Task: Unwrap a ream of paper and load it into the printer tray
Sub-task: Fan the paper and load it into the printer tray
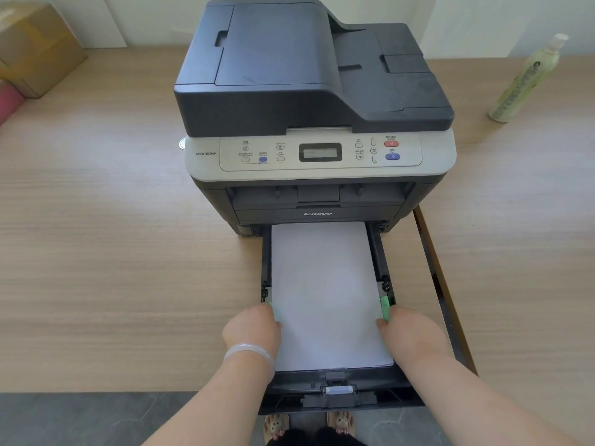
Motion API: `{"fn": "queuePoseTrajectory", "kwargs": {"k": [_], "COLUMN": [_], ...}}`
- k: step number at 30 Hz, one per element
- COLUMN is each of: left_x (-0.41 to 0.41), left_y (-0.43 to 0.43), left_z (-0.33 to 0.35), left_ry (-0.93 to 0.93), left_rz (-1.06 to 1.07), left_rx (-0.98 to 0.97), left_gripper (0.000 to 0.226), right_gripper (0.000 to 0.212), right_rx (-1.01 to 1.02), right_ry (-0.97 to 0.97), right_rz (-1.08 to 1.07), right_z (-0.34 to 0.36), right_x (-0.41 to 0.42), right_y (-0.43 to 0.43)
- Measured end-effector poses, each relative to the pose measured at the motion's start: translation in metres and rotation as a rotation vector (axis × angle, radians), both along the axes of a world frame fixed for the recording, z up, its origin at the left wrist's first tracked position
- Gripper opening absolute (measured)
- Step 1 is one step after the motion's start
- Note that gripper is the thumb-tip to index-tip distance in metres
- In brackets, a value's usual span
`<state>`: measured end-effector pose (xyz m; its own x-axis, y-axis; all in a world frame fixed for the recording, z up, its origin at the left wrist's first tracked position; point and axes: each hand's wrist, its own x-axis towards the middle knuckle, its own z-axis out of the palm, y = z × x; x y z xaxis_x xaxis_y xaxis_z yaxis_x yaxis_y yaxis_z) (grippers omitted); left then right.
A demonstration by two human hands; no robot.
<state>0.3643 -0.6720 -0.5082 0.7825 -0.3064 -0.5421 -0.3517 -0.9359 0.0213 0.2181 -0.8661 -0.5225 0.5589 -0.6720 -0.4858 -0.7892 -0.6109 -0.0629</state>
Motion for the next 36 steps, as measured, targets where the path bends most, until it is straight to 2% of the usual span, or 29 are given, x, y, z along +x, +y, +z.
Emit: {"fn": "queuePoseTrajectory", "kwargs": {"k": [4, 9, 16, 29, 36], "left_x": [0.003, 0.001, -0.001, 0.002, 0.001], "left_y": [-0.001, -0.001, 0.001, 0.008, 0.008], "left_z": [0.004, 0.000, -0.005, -0.004, 0.000], "left_ry": [0.021, 0.044, 0.055, 0.033, 0.048], "left_rz": [-0.051, 0.080, 0.119, 0.029, -0.003], "left_rx": [0.036, -0.058, -0.114, -0.093, -0.071], "left_gripper": [0.025, 0.011, 0.016, 0.011, 0.024], "right_gripper": [0.035, 0.033, 0.034, 0.032, 0.035], "right_rx": [0.030, 0.038, 0.031, 0.027, 0.052], "right_ry": [0.009, -0.017, 0.015, -0.015, -0.014], "right_rz": [0.008, -0.042, -0.009, -0.016, -0.011], "right_z": [0.000, -0.003, -0.002, 0.002, 0.008], "right_x": [0.000, 0.001, 0.004, -0.001, -0.002], "right_y": [-0.002, -0.001, 0.001, -0.001, 0.000]}}
